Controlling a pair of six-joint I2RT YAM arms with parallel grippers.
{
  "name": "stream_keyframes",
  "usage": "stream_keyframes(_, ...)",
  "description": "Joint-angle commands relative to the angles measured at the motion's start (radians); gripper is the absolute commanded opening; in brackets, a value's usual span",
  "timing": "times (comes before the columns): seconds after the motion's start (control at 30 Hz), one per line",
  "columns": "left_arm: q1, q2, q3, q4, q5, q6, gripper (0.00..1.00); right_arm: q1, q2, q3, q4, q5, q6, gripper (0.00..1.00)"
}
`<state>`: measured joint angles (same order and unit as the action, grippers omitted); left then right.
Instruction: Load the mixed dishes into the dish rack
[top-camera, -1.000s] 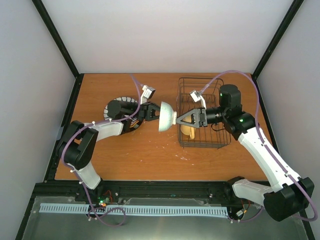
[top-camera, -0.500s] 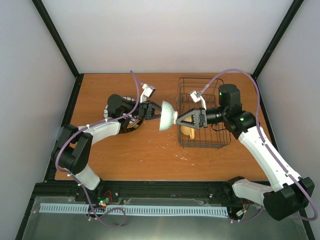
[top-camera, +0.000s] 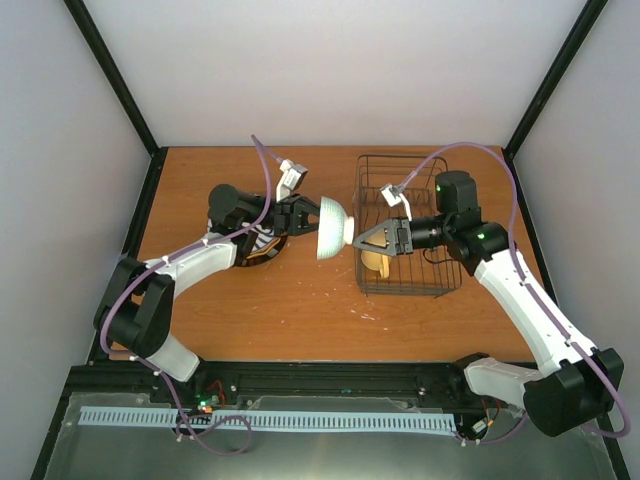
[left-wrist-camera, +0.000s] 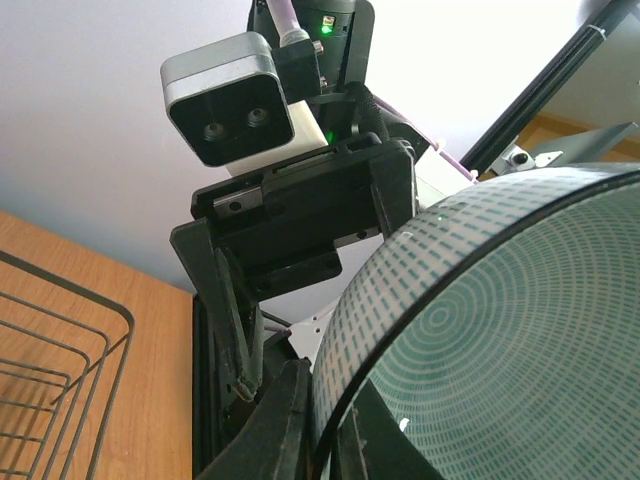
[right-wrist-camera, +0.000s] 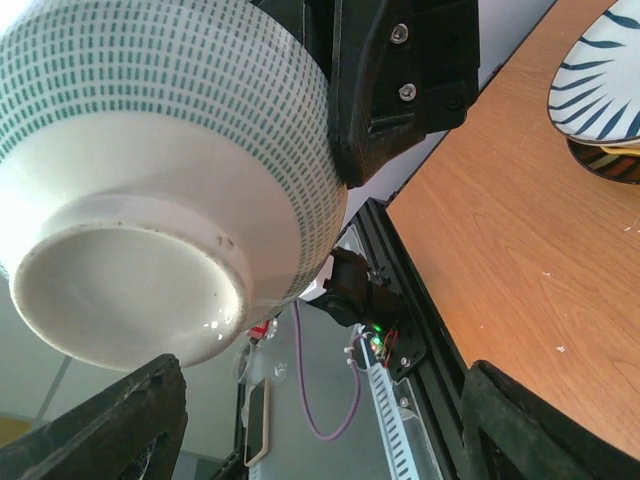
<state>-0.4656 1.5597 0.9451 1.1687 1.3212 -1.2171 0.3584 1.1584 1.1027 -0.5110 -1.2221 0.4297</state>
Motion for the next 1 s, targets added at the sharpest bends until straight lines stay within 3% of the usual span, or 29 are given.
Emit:
stream_keyframes(0.0, 0.002, -0.027, 0.041, 0.015, -0.029, 0.022, 0.01, -0.006, -0.023, -0.025, 0.136, -0.051, 0.103, 0.74)
stream_keyframes(0.17, 0.002, -0.018, 0.04, 0.02, -0.034, 0.018, 0.0, -0.006, -0.034, -0.03, 0.231, -0.084, 0.184, 0.74)
stream_keyframes(0.97, 0.002, 0.055, 0.067, 0.127, -0.043, -0.056, 0.01, -0.009, -0.02, -0.02, 0.313, -0.087, 0.265, 0.75)
